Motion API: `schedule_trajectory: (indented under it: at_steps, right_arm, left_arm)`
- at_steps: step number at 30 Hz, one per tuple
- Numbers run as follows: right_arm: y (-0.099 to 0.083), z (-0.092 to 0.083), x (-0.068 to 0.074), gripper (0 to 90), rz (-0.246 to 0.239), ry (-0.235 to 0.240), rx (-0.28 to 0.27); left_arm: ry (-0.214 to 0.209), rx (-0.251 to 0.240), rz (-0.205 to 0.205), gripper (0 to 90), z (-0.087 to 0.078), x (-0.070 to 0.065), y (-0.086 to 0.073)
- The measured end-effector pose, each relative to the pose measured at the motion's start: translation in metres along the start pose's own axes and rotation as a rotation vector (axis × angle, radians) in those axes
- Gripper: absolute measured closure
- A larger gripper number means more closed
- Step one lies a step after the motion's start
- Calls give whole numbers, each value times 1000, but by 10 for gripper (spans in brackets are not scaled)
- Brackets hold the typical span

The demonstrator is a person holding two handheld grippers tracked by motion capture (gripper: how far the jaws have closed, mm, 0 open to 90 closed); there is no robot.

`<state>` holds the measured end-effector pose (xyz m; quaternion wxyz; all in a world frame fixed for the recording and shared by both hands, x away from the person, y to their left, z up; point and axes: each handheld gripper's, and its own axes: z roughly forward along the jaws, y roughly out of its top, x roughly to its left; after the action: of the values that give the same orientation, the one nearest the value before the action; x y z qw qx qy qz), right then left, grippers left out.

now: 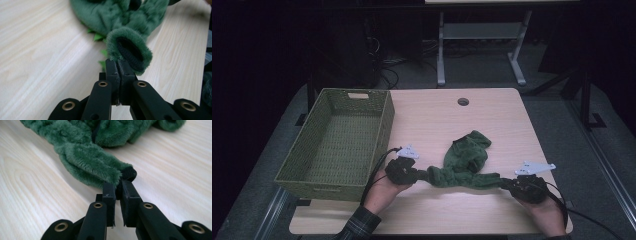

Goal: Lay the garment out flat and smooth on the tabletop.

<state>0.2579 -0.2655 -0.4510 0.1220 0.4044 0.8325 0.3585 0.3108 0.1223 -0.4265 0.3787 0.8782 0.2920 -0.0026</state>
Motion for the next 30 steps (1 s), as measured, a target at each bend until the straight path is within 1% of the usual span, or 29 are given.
schedule_trajectory:
  at_steps: [1, 2, 4, 6, 8, 9, 10, 11, 12, 13, 14, 15, 17, 19, 20, 23, 26, 27, 28, 29, 30]
  right_arm:
    - [-2, -1, 0, 824, 3, -1, 2]
    - [-3, -2, -1, 823, 9, 0, 3]
    - [-6, -2, -1, 822, 1, -8, 19]
    - [-7, -1, -1, 818, -9, -17, 31]
    - [-7, -2, -1, 810, -12, -33, 35]
    - [-8, -3, -1, 803, -10, -37, 35]
    - [-8, -3, -2, 797, -9, -42, 34]
    - [-9, -5, -3, 770, -7, -45, 38]
    - [-9, -5, -4, 727, -10, -45, 33]
    - [-10, -6, -4, 690, -7, -57, 31]
    - [-10, -8, -4, 669, 2, -62, 27]
    - [-9, -10, -4, 653, -5, -68, 17]
    - [-6, -16, -3, 653, 3, -89, -2]
    - [-1, -20, -3, 681, -1, -85, -24]
    - [1, -21, -3, 711, -3, -79, -31]
    - [10, -18, 0, 799, -9, -38, -43]
    - [17, -7, 4, 879, -29, -9, -28]
    - [19, -3, 5, 897, -35, -1, -15]
    - [21, 1, 5, 897, -44, 5, -7]
    - [21, 5, 6, 898, -44, 13, 4]
    - [22, 9, 5, 898, -55, 15, 16]
  left_arm:
    - [-3, 11, -6, 884, 2, 0, -3]
    - [-2, 34, -1, 882, 5, -1, -5]
    - [3, 52, 3, 867, 11, -3, -8]
    - [25, 66, 24, 831, 12, -5, -8]
    - [39, 23, 7, 799, 8, -7, -5]
    - [45, 25, 18, 781, 5, -7, -4]
    - [48, 4, 18, 774, 1, -9, -2]
    - [47, -13, 15, 764, -2, -10, -1]
    - [48, -25, 23, 764, -6, -13, 2]
    - [46, -38, 28, 764, -10, -15, 4]
    - [42, -45, 32, 764, -13, -17, 6]
    - [39, -58, 41, 765, -15, -20, 8]
    - [25, -74, 61, 774, -18, -28, 13]
    - [10, -76, 67, 781, -16, -33, 16]
    - [-6, -77, 70, 792, -15, -36, 18]
    - [-31, -66, 82, 821, -4, -43, 22]
    - [-64, -48, 82, 848, 7, -46, 25]
    - [-69, -45, 83, 854, 11, -46, 26]
    - [-72, -45, 78, 863, 15, -47, 26]
    - [-72, -36, 83, 868, 19, -46, 27]
    - [-69, -29, 81, 874, 24, -46, 28]
